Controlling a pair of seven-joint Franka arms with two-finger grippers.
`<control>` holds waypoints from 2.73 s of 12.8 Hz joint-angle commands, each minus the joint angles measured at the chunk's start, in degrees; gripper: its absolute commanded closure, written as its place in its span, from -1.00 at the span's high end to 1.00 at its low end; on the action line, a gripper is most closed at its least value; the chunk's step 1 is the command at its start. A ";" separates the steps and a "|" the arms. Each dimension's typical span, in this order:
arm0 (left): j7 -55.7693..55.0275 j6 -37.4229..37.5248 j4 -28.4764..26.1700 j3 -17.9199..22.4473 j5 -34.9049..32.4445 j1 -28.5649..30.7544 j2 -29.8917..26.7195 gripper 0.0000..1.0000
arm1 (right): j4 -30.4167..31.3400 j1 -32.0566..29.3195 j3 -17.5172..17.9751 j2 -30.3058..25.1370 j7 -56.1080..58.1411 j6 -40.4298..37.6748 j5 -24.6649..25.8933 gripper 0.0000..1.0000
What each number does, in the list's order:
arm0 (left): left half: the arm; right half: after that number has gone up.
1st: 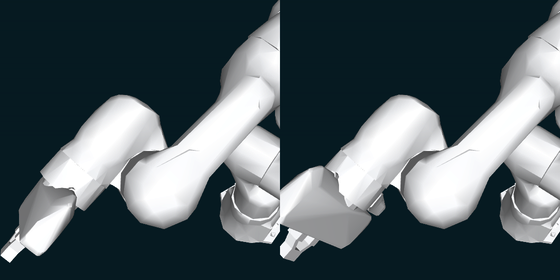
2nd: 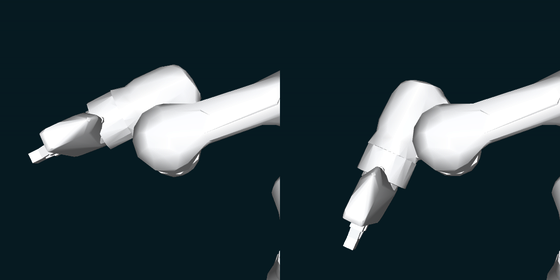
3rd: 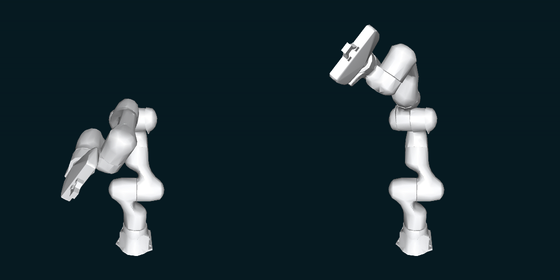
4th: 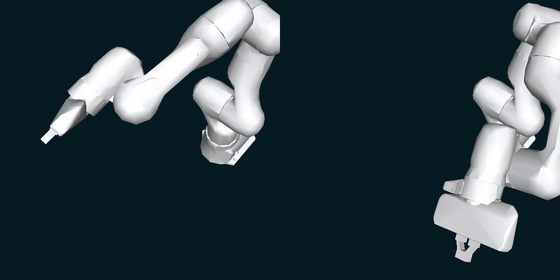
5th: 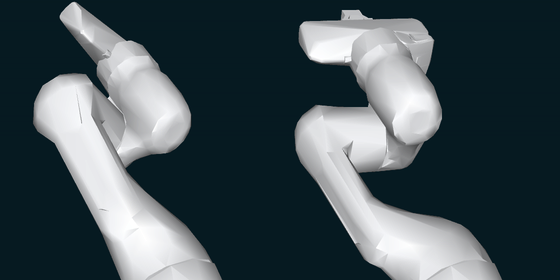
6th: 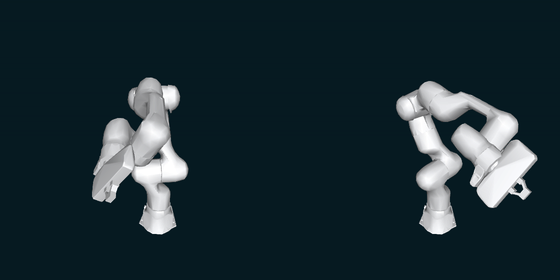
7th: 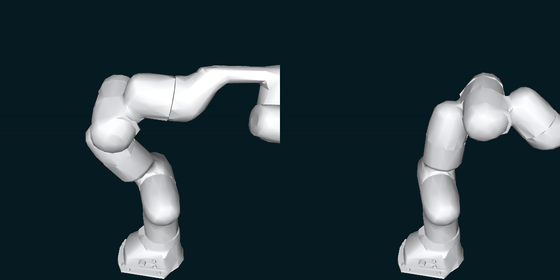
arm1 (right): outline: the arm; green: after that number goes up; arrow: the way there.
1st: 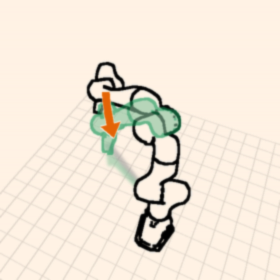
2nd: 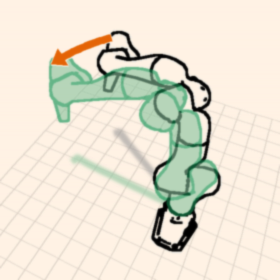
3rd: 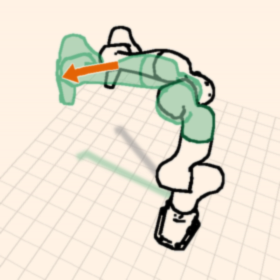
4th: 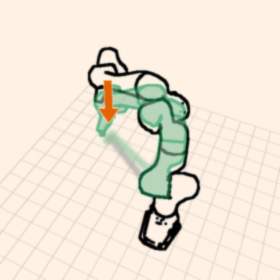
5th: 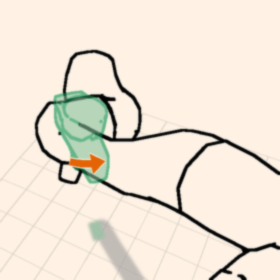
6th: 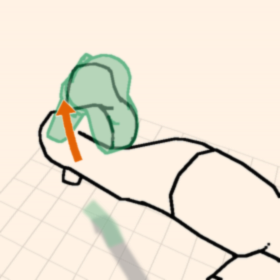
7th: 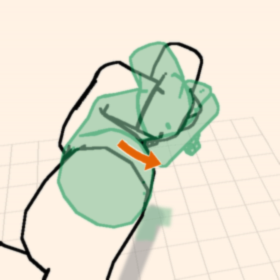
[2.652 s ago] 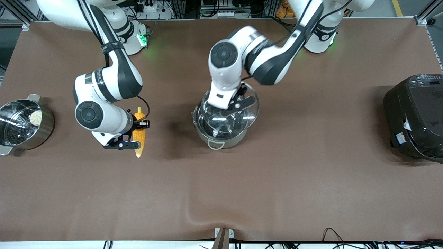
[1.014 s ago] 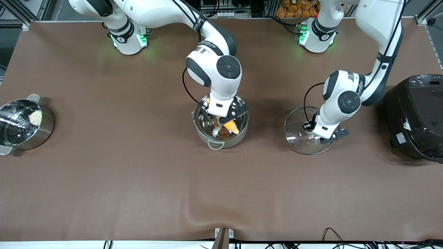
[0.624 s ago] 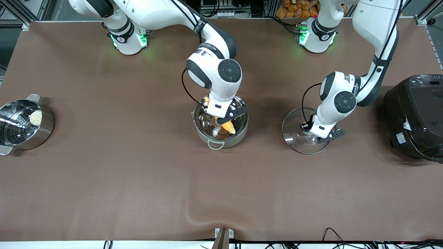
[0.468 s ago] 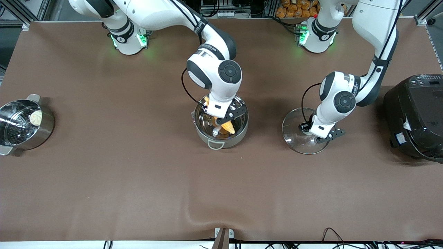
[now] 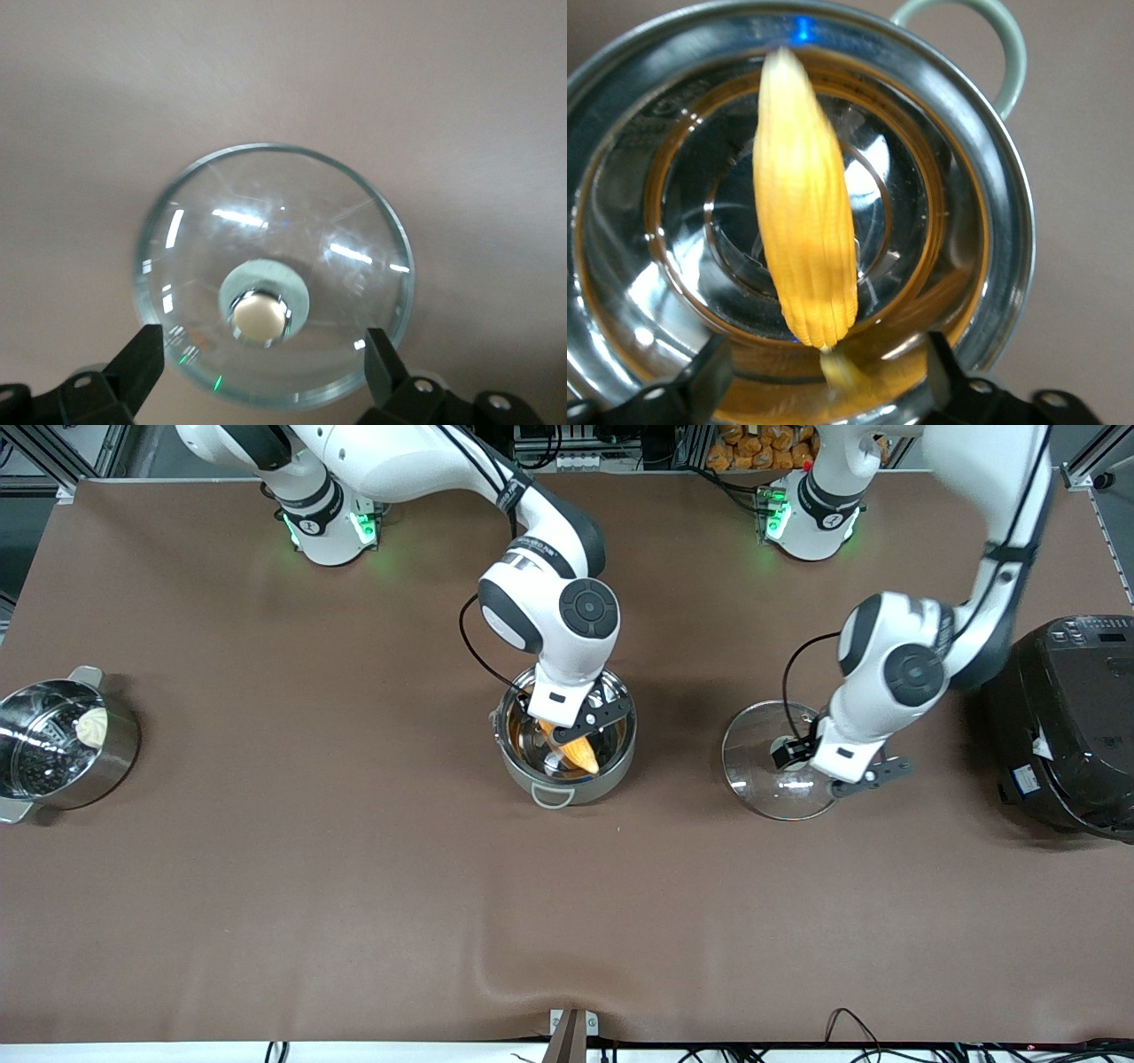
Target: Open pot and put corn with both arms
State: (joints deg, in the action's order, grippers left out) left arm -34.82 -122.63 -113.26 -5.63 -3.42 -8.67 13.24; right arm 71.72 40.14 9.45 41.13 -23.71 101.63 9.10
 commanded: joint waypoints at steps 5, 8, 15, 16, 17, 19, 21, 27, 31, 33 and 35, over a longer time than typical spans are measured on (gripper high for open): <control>5.63 26.47 20.09 -0.43 -0.71 0.06 -5.84 1.00 | 0.08 -14.88 0.75 -7.46 11.45 -8.10 -3.29 1.00; 6.77 29.62 19.92 -0.43 0.08 0.32 -10.68 1.00 | 0.17 -24.11 0.58 -10.88 20.52 -11.18 -5.41 1.00; 11.22 30.35 21.15 -0.95 0.08 2.76 -11.83 1.00 | 25.69 -41.28 0.31 -34.49 27.93 -1.90 -5.41 1.00; 15.70 30.52 21.15 -1.13 0.69 3.74 -11.92 1.00 | 28.79 -41.36 -0.04 -38.11 27.41 -1.70 -5.41 1.00; 17.92 30.52 21.15 -1.13 1.74 4.96 -12.09 1.00 | 29.26 -41.19 -1.96 -39.88 27.40 -3.61 -5.49 1.00; 22.92 30.52 21.06 -1.05 2.19 7.33 -12.54 1.00 | 27.69 -41.01 -5.21 -41.04 28.10 -9.23 -7.85 1.00; 25.58 31.31 20.89 -0.96 2.28 8.58 -13.24 1.00 | 24.97 -41.01 -7.77 -41.66 28.46 -14.51 -9.10 1.00; 27.61 33.59 20.80 -2.63 2.45 10.78 -14.73 1.00 | 17.66 -41.45 -9.01 -41.75 29.60 -19.20 -9.71 1.00; 30.84 33.69 21.24 -2.10 5.53 11.92 -15.35 1.00 | 16.34 -42.24 -10.15 -42.71 29.69 -15.94 -12.26 1.00; 34.54 33.77 21.06 -0.26 5.53 11.83 -16.49 1.00 | 16.61 -42.24 -10.15 -43.15 29.60 -16.38 -12.26 1.00; 34.38 33.60 21.24 -0.17 5.53 11.83 -15.88 1.00 | 16.87 -42.51 -10.32 -43.85 29.51 -16.29 -12.26 1.00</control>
State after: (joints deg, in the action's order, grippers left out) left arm -2.03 -89.86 -92.15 -5.90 0.78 2.68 -2.18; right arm 87.80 -0.92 -1.33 -1.07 5.07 85.37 -1.85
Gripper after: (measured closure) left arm 0.000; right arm 0.000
